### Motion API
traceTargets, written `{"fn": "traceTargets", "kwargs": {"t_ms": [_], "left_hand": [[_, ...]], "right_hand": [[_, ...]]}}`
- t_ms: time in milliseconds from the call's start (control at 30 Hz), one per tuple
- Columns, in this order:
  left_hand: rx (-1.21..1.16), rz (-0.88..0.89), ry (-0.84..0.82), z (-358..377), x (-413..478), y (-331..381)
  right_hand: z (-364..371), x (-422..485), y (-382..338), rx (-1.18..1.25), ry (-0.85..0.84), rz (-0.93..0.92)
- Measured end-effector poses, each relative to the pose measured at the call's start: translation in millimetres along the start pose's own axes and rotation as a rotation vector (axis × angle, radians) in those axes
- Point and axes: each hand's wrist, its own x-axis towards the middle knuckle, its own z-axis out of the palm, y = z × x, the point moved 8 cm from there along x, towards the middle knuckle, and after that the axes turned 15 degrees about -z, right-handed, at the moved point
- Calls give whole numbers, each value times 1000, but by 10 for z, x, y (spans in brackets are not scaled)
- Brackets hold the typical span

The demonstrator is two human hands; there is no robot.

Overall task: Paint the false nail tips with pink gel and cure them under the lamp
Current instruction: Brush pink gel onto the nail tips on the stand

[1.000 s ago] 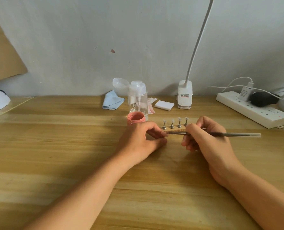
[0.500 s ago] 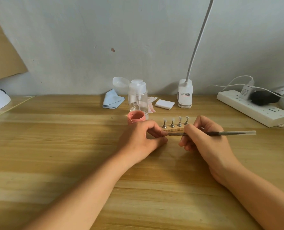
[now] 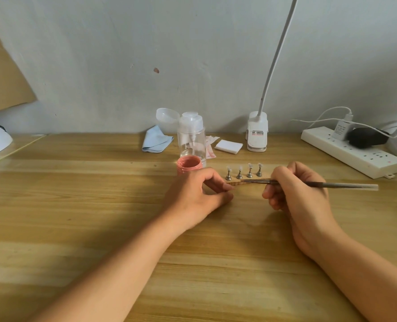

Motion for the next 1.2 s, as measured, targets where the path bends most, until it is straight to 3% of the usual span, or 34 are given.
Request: {"fn": "traceTargets", "kwargs": {"t_ms": [933, 1200], "left_hand": [[-9, 51, 13, -6, -16, 46], [-21, 25, 11, 3, -1, 15]], "right_hand": [[115, -16, 17, -38, -134, -19], [31, -7, 18, 1, -41, 7]]}}
